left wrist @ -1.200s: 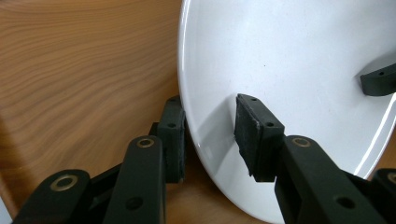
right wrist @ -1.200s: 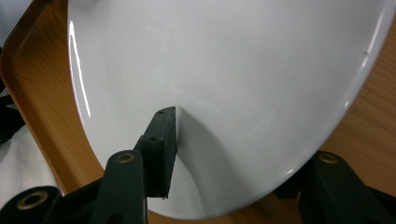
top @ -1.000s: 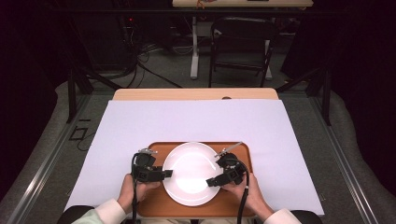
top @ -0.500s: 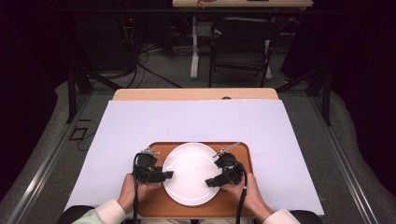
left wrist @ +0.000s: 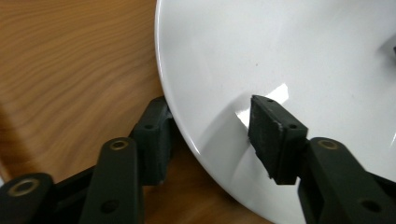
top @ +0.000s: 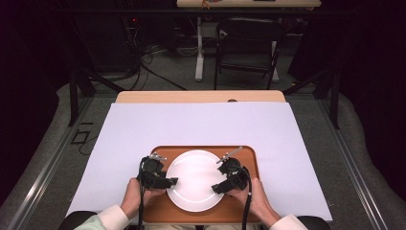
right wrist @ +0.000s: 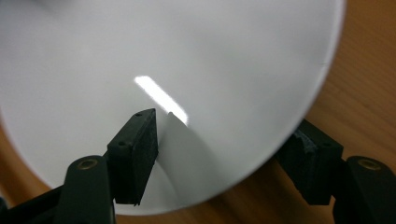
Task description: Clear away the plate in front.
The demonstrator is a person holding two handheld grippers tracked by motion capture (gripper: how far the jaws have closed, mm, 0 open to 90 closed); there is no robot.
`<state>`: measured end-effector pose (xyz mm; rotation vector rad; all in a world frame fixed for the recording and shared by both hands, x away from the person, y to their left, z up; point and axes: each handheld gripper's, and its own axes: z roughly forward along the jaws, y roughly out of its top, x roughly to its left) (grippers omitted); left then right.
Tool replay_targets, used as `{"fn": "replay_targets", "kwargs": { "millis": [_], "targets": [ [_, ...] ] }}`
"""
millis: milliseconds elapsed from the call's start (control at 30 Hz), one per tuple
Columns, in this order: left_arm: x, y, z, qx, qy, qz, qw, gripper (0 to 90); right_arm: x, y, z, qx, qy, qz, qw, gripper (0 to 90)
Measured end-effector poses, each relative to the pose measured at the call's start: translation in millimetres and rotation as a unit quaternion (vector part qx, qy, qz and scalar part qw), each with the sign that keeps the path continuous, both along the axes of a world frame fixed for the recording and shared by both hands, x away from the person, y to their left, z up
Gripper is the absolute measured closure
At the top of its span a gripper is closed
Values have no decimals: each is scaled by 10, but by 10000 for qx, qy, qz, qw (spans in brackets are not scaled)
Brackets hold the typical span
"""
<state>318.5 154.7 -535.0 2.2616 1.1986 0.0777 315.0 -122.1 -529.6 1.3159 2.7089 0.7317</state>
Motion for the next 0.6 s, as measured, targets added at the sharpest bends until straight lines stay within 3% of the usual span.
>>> {"fn": "replay_targets", "kwargs": {
  "millis": [33,167,267,433,600],
  "targets": [
    [-2,-10,-1,49,-32,-24,10000,445,-4,1,-9,-110,-77,27,9999,340],
    [-2,-26,-1,142,-30,-75,9999,365,-4,11,-3,-145,-97,103,9998,326],
    [5,-2,8,136,-2,-94,9999,278,-12,-8,25,-89,-132,115,9998,263],
    [-27,43,125,229,-337,-312,9987,176,-22,-78,121,-45,-416,176,9990,147],
    [-84,128,296,-30,-643,-429,9970,130,-50,-198,248,130,-685,164,9974,74]
  ]
}}
